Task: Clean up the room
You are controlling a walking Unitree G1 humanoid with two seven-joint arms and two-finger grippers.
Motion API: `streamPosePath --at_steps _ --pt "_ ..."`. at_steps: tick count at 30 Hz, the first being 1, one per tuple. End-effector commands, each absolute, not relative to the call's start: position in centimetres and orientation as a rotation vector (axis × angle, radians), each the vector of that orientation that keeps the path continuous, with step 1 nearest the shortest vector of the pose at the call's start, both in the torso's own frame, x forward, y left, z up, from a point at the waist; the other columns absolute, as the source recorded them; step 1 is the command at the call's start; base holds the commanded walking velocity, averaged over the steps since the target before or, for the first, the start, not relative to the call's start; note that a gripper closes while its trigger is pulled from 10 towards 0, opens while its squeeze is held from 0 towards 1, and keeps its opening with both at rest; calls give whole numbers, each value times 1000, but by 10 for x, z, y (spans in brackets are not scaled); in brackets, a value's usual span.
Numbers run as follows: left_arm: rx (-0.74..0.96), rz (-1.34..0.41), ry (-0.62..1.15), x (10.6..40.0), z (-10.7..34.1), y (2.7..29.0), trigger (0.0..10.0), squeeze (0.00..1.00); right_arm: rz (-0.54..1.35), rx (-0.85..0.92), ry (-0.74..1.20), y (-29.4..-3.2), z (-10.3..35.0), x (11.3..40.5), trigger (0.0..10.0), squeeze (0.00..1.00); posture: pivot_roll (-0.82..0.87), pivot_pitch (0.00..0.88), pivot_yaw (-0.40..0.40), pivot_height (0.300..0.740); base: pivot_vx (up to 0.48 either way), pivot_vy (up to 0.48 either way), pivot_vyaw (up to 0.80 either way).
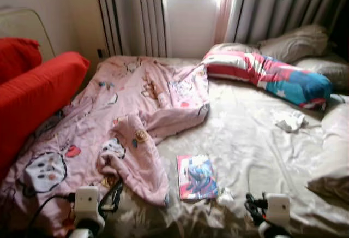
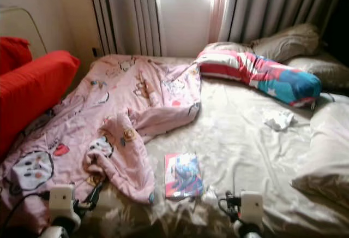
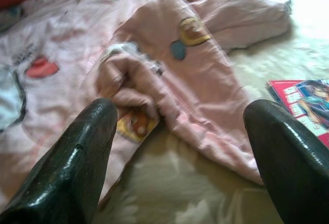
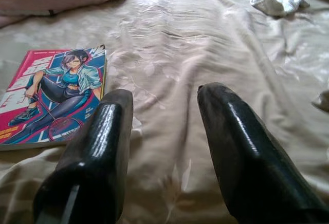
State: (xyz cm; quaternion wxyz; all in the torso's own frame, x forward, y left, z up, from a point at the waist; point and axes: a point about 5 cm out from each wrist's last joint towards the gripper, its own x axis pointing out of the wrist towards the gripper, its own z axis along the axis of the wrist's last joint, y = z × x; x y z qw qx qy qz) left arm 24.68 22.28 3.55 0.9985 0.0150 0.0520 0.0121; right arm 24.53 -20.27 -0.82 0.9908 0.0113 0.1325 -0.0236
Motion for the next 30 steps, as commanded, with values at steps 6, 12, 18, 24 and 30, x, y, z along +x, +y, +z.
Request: streamPosePath --at_steps 6,12,18,24,30 --pt "41 36 119 244 33 229 10000 0 -24 38 257 -193 -8 248 10000 0 19 54 -31 627 257 0 0" --pt "43 32 120 244 34 229 10000 0 -22 43 262 -193 -8 247 10000 0 19 55 -30 627 259 0 0" --pt "45 28 120 244 34 229 10000 0 -8 47 269 -191 -10 247 10000 0 17 57 -26 627 260 0 0" --pt "47 22 122 245 34 229 10000 0 11 42 273 -188 -10 247 10000 0 16 61 -20 627 261 0 0" --pt "47 9 124 245 34 229 10000 0 22 35 296 -184 -13 245 10000 0 12 72 -9 622 0 0 0"
